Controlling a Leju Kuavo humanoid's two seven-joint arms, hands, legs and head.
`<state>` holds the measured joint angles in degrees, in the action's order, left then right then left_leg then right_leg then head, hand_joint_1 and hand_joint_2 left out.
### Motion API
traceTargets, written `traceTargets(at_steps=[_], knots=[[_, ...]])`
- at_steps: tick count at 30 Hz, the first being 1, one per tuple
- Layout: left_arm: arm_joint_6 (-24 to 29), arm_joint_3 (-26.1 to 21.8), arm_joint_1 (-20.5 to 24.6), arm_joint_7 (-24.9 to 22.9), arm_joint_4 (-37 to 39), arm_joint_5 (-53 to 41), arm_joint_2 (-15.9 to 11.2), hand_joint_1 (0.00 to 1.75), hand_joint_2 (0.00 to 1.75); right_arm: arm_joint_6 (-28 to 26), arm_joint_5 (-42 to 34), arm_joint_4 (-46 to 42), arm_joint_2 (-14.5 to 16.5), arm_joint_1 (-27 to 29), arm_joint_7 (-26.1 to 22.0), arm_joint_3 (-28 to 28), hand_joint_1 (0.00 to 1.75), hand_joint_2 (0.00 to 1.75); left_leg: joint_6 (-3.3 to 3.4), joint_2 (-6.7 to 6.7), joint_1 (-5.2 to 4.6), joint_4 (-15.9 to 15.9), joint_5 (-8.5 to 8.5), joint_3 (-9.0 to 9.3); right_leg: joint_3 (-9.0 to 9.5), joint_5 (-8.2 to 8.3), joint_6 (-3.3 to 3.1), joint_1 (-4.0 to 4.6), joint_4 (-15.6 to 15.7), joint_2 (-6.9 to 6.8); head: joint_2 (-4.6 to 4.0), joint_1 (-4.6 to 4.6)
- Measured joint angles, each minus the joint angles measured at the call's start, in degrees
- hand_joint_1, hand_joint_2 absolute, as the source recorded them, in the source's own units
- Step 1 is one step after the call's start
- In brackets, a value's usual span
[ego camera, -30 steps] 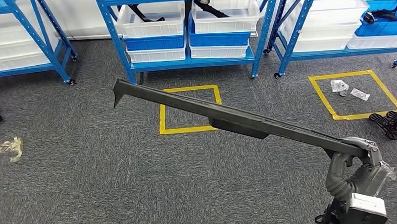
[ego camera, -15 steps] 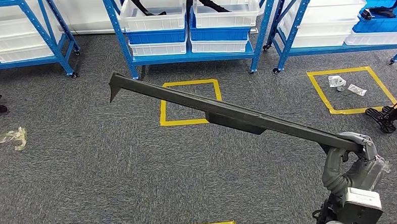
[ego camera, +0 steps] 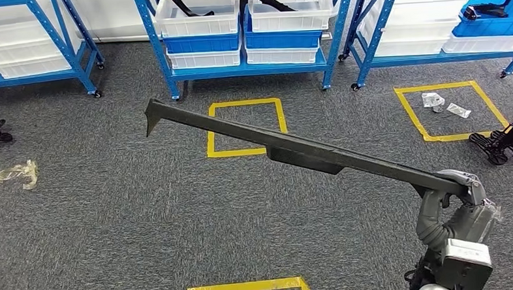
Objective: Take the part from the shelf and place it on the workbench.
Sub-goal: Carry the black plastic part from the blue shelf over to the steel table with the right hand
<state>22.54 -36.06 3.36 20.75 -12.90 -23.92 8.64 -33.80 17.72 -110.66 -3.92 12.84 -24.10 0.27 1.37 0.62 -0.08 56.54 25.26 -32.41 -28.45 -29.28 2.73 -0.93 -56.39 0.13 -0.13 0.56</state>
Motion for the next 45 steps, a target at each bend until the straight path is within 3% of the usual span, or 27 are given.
traceTargets(at_steps=[2, 3, 6, 7, 8, 9, 11, 13, 16, 18, 19, 21, 23, 24, 25, 27, 28, 29, 31, 33, 35, 37, 38, 39, 40, 43, 45], knots=[[0.07, 0.0, -0.04, 0.03, 0.01, -0.01, -0.06, 0.0, 1.75, 0.16, 0.37, 0.23, 0.01, -0.11, 0.02, -0.07, 1.75, 1.75, -0.61, -0.18, 0.21, 0.57, 0.36, -0.49, -0.19, 0.46, -1.02, -0.35, -0.06, -0.14, 0.0, 0.04], [0.08, 0.0, -0.04, 0.06, 0.02, -0.01, -0.1, 0.0, 1.75, 0.22, 0.51, 0.28, 0.01, -0.17, 0.02, -0.07, 1.75, 1.75, -0.87, -0.32, 0.3, 2.04, 1.55, -1.21, -0.29, 0.73, -1.51, -0.56, 0.0, -0.26, 0.0, 0.07], [0.08, 0.0, -0.1, 0.16, 0.05, -0.01, -0.14, 0.0, 1.75, 0.34, 0.73, 0.44, -0.01, -0.26, 0.02, -0.1, 1.75, 1.75, -1.56, -0.56, 0.46, 12.61, 7.71, -5.83, -0.9, 1.29, -2.44, -0.54, -0.01, -0.83, 0.0, 0.15], [0.08, 0.0, -0.15, 0.17, 0.07, -0.01, -0.14, 0.0, 1.75, 0.38, 0.75, 0.54, -0.01, -0.25, 0.02, -0.11, 1.75, 1.75, -1.67, -0.56, 0.51, 15.89, 8.94, -7.2, -1.09, 1.39, -2.57, -0.44, -0.03, -1.05, 0.0, 0.15], [0.08, 0.0, -0.22, 0.19, 0.08, -0.01, -0.14, 0.0, 1.75, 0.41, 0.75, 0.62, 0.0, -0.25, 0.02, -0.11, 1.75, 1.75, -1.67, -0.55, 0.56, 17.3, 9.07, -7.64, -1.2, 1.44, -2.62, -0.34, -0.06, -1.28, 0.0, 0.15], [0.08, 0.0, -0.28, 0.22, 0.09, -0.01, -0.16, 0.0, 1.75, 0.43, 0.75, 0.68, 0.0, -0.25, 0.02, -0.11, 1.75, 1.75, -1.57, -0.51, 0.6, 16.2, 8.03, -6.86, -1.22, 1.47, -2.66, -0.29, -0.08, -1.5, 0.0, 0.15], [0.06, 0.0, -0.32, 0.31, 0.09, -0.04, -0.24, 0.0, 1.75, 0.46, 0.75, 0.74, -0.01, -0.28, 0.02, -0.11, 1.75, 1.75, -1.1, 0.02, 0.61, 8.68, 4.22, -2.65, -1.08, 1.45, -2.62, -0.21, -0.13, -1.95, 0.0, 0.16], [0.02, 0.01, -0.21, 0.43, 0.09, -0.11, -0.35, 0.0, 1.75, 0.48, 0.75, 0.74, -0.02, -0.35, 0.02, -0.12, 1.75, 1.75, -0.64, 0.93, 0.34, 1.95, 2.05, 0.8, -1.13, 1.42, -2.3, 0.22, -0.28, -2.34, 0.0, 0.12], [-0.03, 0.02, -0.14, 0.53, 0.1, -0.2, -0.4, 0.0, 1.75, 0.54, 0.83, 0.74, -0.07, -0.46, 0.02, -0.11, 1.75, 1.75, 0.09, 0.7, -0.08, 0.24, 1.68, 1.03, -1.47, 1.61, -1.34, 0.52, -0.25, -3.08, 0.0, 0.09], [-0.02, 0.02, -0.17, 0.55, 0.11, -0.19, -0.41, 0.0, 1.75, 0.64, 0.98, 0.74, -0.12, -0.53, 0.02, -0.12, 1.75, 1.75, 0.93, 0.21, 0.06, -0.32, 1.07, 0.93, -2.19, 0.74, -0.94, 0.42, -1.45, -2.71, 0.0, 0.05], [0.0, 0.02, -0.13, 0.55, 0.11, -0.19, -0.43, 0.0, 1.75, 0.7, 1.05, 0.74, -0.19, -0.57, 0.02, -0.14, 1.75, 1.75, 1.32, -0.01, 0.21, -0.59, 0.75, 0.88, -3.23, -0.51, -0.96, 0.39, -3.64, -2.09, 0.0, 0.01], [0.02, 0.02, -0.07, 0.56, 0.11, -0.19, -0.44, 0.0, 1.75, 0.76, 1.09, 0.79, -0.3, -0.59, 0.05, -0.18, 1.75, 1.75, 1.77, -0.55, 0.27, -0.67, 0.38, 0.46, -6.68, -4.1, -1.28, 0.24, -11.32, -0.85, 0.0, -0.07], [0.01, 0.02, -0.15, 0.56, 0.12, -0.19, -0.41, 0.0, 1.75, 0.77, 1.1, 0.92, -0.37, -0.58, 0.08, -0.19, 1.75, 1.75, 1.79, -1.25, 0.24, -0.58, 0.17, 0.09, -9.27, -6.13, -1.04, 0.18, -17.3, -0.48, 0.0, -0.08], [0.0, 0.02, -0.22, 0.56, 0.13, -0.2, -0.4, 0.0, 1.75, 0.77, 1.1, 0.98, -0.38, -0.58, 0.08, -0.19, 1.75, 1.75, 1.71, -1.61, 0.25, -0.53, 0.08, 0.01, -9.08, -5.79, -0.64, 0.11, -17.21, -0.44, 0.0, -0.08], [-0.01, 0.02, -0.25, 0.56, 0.13, -0.19, -0.39, 0.0, 1.75, 0.77, 1.1, 1.02, -0.4, -0.6, 0.08, -0.18, 1.75, 1.75, 1.6, -2.03, 0.29, -0.45, 0.02, -0.01, -7.57, -4.46, -0.09, -0.01, -14.39, -0.34, 0.0, -0.08], [-0.01, 0.02, -0.21, 0.56, 0.13, -0.2, -0.38, 0.0, 1.75, 0.77, 1.1, 1.04, -0.43, -0.67, 0.08, -0.18, 1.75, 1.75, 1.27, -2.86, 0.26, -0.1, -0.01, -0.11, -3.14, -1.28, 0.77, -0.36, -5.74, 0.53, 0.0, -0.09], [-0.01, 0.02, -0.18, 0.56, 0.13, -0.2, -0.39, 0.0, 1.75, 0.78, 1.09, 1.08, -0.45, -0.7, 0.07, -0.18, 1.75, 1.75, 1.0, -3.25, 0.15, 0.12, -0.02, -0.24, -1.58, -0.18, 0.77, -0.45, -2.41, 0.91, 0.0, -0.09], [-0.02, 0.02, -0.2, 0.56, 0.13, -0.2, -0.41, 0.0, 1.75, 0.78, 1.08, 1.12, -0.49, -0.71, 0.06, -0.17, 1.75, 1.75, 0.7, -3.53, 0.02, 0.28, -0.06, -0.42, -0.88, 0.28, 0.54, -0.43, -0.85, 1.17, 0.0, -0.07], [-0.03, 0.02, -0.29, 0.56, 0.13, -0.24, -0.47, 0.0, 1.75, 0.79, 1.05, 1.22, -0.57, -0.72, 0.02, -0.16, 1.75, 1.75, 0.06, -3.99, -0.04, 0.39, -0.31, -0.82, -0.92, 0.58, -0.29, -0.27, -0.7, 0.81, 0.0, -0.04], [-0.03, 0.02, -0.36, 0.53, 0.13, -0.28, -0.58, 0.0, 1.75, 0.79, 1.03, 1.28, -0.62, -0.78, -0.04, -0.16, 1.75, 1.75, -0.49, -3.36, 0.12, 1.11, 0.18, -1.32, -1.01, 0.95, -1.04, -0.55, -0.76, 0.26, 0.0, 0.01], [-0.05, 0.03, -0.34, 0.5, 0.13, -0.3, -0.65, 0.0, 1.75, 0.79, 0.98, 1.31, -0.62, -0.82, -0.08, -0.16, 1.75, 1.75, -1.0, -1.89, 0.25, 5.71, 3.29, -3.34, -1.25, 1.19, -1.77, -0.77, -0.69, -0.42, 0.0, 0.18], [-0.11, 0.04, -0.34, 0.5, 0.14, -0.3, -0.64, 0.0, 1.75, 0.79, 0.87, 1.4, -0.63, -0.82, -0.1, -0.16, 1.75, 1.75, -1.42, -1.12, 0.36, 13.94, 7.48, -6.97, -1.55, 1.29, -2.16, -0.61, -0.72, -1.24, 0.0, 0.31], [-0.15, 0.04, -0.37, 0.5, 0.14, -0.3, -0.65, 0.0, 1.75, 0.79, 0.82, 1.47, -0.64, -0.82, -0.11, -0.16, 1.75, 1.75, -1.52, -1.04, 0.41, 16.97, 8.52, -8.29, -1.65, 1.34, -2.24, -0.54, -0.73, -1.68, 0.0, 0.3], [-0.16, 0.04, -0.4, 0.49, 0.15, -0.29, -0.67, 0.0, 1.75, 0.79, 0.79, 1.56, -0.64, -0.83, -0.12, -0.15, 1.75, 1.75, -1.54, -0.97, 0.44, 17.91, 8.42, -8.61, -1.69, 1.37, -2.28, -0.49, -0.74, -2.1, 0.0, 0.31], [-0.17, 0.04, -0.42, 0.49, 0.15, -0.28, -0.71, 0.0, 1.75, 0.79, 0.79, 1.64, -0.64, -0.86, -0.12, -0.14, 1.75, 1.75, -1.46, -0.8, 0.47, 16.23, 7.15, -7.62, -1.67, 1.38, -2.31, -0.47, -0.75, -2.52, 0.0, 0.3], [-0.2, 0.04, -0.32, 0.48, 0.15, -0.28, -0.91, 0.0, 1.75, 0.79, 0.77, 1.78, -0.67, -1.18, -0.16, 0.01, 1.75, 1.75, -0.89, 1.22, 0.33, 4.21, 2.26, -1.21, -1.53, 1.28, -2.09, -0.13, -0.8, -3.53, 0.0, 0.28], [-0.23, 0.04, -0.23, 0.5, 0.15, -0.28, -0.95, 0.0, 1.75, 0.79, 0.72, 1.81, -0.77, -1.45, -0.2, 0.2, 1.75, 1.75, -0.47, 1.91, -0.04, 0.9, 1.64, 0.26, -1.59, 1.24, -1.65, 0.29, -0.82, -4.12, 0.0, 0.18]])
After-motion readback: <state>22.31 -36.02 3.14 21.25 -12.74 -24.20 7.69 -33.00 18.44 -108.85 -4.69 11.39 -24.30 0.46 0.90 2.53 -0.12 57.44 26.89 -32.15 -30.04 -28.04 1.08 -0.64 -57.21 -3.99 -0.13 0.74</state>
